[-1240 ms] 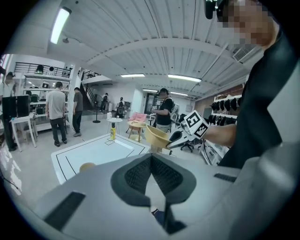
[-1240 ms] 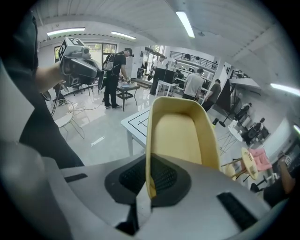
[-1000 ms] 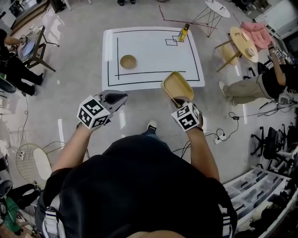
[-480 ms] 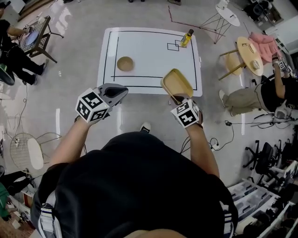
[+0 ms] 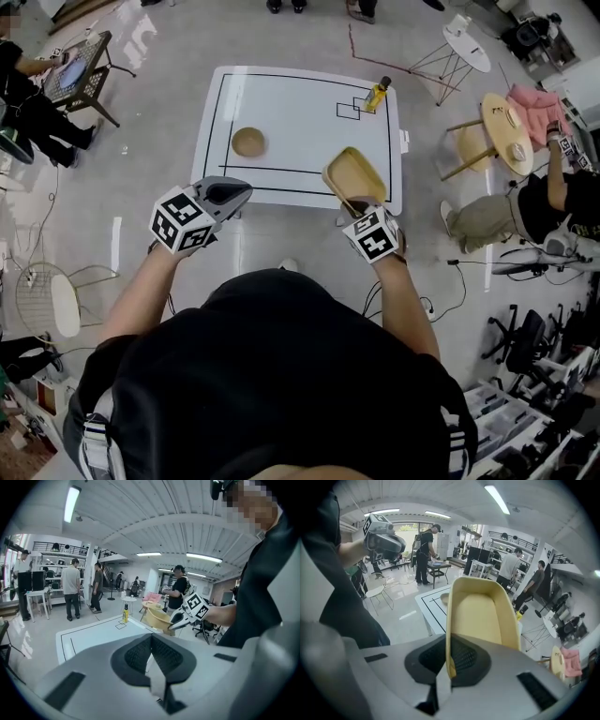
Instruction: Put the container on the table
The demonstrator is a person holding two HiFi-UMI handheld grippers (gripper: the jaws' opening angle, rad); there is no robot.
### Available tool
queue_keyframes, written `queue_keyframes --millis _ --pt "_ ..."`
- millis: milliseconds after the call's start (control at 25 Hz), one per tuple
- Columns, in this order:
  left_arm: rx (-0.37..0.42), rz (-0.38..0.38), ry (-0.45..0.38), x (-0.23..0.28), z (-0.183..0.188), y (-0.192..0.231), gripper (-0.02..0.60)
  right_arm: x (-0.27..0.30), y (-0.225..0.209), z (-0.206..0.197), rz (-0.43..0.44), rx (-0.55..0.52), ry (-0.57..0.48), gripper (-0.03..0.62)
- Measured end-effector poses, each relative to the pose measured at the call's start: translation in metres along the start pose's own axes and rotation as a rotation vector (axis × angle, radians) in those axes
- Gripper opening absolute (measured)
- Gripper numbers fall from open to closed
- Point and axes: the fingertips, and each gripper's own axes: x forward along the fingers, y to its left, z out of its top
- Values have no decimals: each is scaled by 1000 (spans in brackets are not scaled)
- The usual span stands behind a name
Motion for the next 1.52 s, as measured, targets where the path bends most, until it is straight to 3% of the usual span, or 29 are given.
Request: queue_keyframes --millis 800,1520 --pt "-9 32 7 60 15 8 8 14 -45 -31 26 -4 16 8" --pt "-30 68 -4 69 15 3 8 20 -53 -38 44 -3 1 8"
